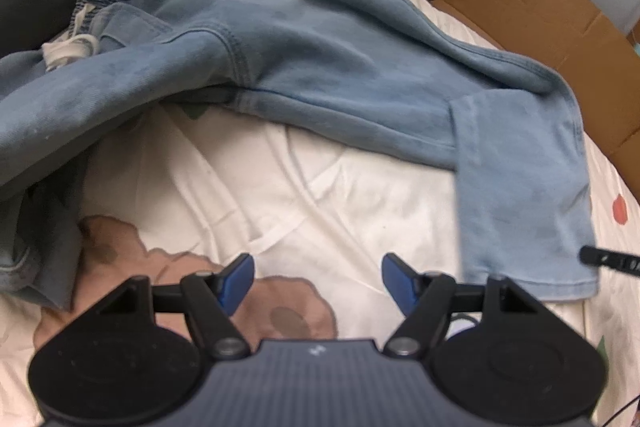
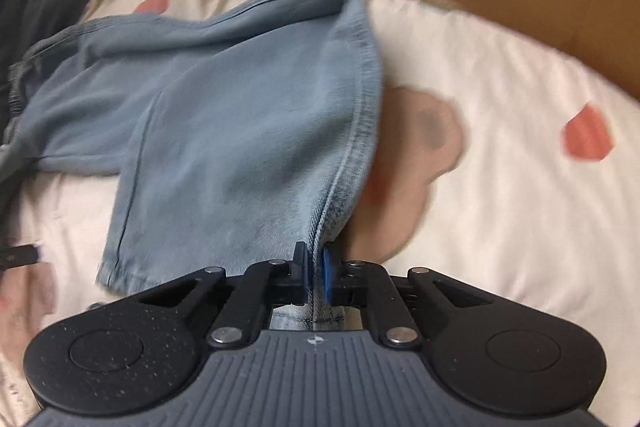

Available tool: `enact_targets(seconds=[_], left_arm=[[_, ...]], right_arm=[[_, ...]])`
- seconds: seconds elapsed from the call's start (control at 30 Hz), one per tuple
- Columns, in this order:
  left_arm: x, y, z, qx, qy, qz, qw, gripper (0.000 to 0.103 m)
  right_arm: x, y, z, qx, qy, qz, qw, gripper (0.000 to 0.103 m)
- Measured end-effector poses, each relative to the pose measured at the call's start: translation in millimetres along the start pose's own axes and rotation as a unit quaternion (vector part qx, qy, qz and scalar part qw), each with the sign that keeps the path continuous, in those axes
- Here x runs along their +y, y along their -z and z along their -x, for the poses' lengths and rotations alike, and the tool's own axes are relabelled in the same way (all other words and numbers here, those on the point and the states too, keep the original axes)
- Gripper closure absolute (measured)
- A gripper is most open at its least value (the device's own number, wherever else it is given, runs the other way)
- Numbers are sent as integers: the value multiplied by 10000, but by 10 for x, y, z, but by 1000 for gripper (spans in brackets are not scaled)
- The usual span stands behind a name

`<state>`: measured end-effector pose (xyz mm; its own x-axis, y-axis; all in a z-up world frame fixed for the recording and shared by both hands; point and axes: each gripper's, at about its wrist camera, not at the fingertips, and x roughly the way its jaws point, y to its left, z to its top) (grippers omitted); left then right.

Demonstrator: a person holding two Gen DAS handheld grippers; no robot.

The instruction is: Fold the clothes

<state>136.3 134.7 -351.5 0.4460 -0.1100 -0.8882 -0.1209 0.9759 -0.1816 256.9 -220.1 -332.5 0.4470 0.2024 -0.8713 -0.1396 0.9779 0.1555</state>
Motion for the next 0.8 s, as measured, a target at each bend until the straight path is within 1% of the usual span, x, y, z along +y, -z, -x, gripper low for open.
enact_targets(seconds=[0.23,0.43,0.67,0.8], left_arm=[[39,-13,1,-53,-82,2,10000,30],[103,-70,30,-121,-227,-1,9997,30],[193,-130,58,-188,-397,55,9990,30],[230,-152,66,-219,-471,86,9986,31]], right_arm=[[-377,-234,92,-319,520,-17,9981,99],[-712,-515,101,-556,954,84,9939,100],[-1032,-855,67,-681,1490,162,9863,100],[-1198,-1067,77,-799,1899,79,9785,100]])
